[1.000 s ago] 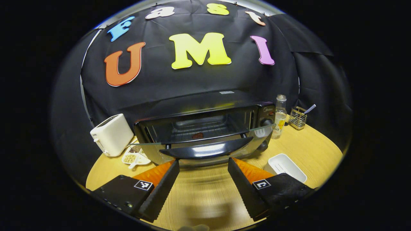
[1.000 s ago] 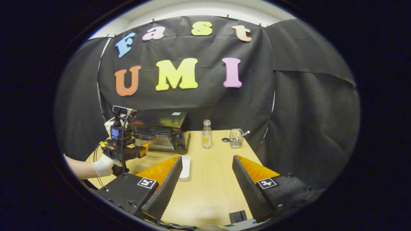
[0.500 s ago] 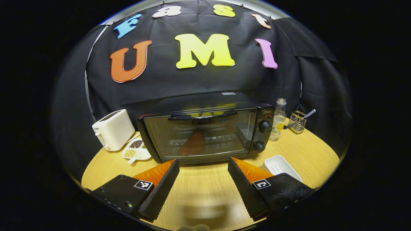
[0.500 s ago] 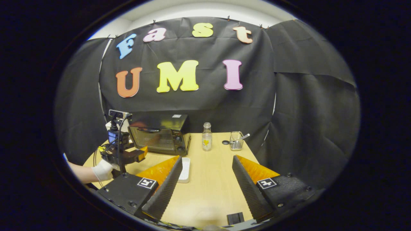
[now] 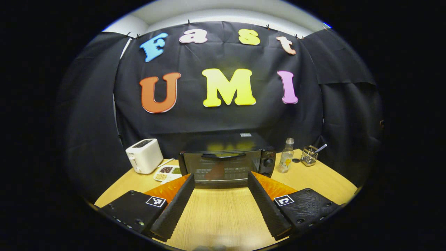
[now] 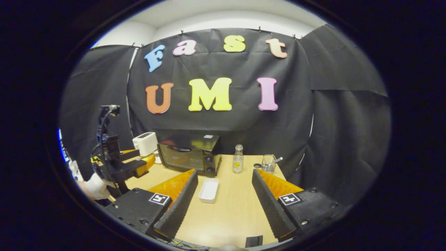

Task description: Open the electric oven with the left hand, put the food in, and close the electric oven.

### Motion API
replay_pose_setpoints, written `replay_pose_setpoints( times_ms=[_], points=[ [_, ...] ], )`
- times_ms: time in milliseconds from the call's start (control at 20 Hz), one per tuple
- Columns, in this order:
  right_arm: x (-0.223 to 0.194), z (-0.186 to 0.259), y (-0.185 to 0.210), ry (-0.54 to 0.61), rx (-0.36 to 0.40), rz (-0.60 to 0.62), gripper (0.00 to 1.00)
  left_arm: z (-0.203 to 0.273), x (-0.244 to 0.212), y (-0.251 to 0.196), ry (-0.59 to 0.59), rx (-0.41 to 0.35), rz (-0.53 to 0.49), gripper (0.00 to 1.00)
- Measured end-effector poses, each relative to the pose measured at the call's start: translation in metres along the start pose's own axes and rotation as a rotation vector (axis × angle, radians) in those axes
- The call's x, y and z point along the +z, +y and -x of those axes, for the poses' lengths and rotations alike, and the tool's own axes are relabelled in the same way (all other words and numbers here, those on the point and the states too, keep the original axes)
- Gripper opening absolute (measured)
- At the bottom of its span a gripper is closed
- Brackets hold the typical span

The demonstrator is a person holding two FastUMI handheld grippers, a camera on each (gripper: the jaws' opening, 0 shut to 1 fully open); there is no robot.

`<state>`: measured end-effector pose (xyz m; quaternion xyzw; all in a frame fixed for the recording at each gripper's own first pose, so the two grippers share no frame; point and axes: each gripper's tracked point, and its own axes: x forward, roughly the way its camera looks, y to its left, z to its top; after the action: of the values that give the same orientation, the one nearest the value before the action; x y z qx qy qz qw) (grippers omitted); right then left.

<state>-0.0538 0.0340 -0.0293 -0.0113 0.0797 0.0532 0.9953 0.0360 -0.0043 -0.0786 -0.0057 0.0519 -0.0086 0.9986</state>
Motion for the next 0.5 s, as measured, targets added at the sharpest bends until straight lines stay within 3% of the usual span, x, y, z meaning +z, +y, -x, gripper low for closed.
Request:
replay_pose_setpoints(
  times_ms=[250,500],
  points=[
    [-0.001,0.034,-0.006,-0.03,0.08,-0.002,0.99,0.116,0.023,0.021,-0.04,0.098,-0.003,0.96],
    [-0.014,0.055,-0.006,-0.035,0.114,-0.009,0.99,0.207,0.015,0.041,-0.026,0.182,0.015,0.96]
  ],
)
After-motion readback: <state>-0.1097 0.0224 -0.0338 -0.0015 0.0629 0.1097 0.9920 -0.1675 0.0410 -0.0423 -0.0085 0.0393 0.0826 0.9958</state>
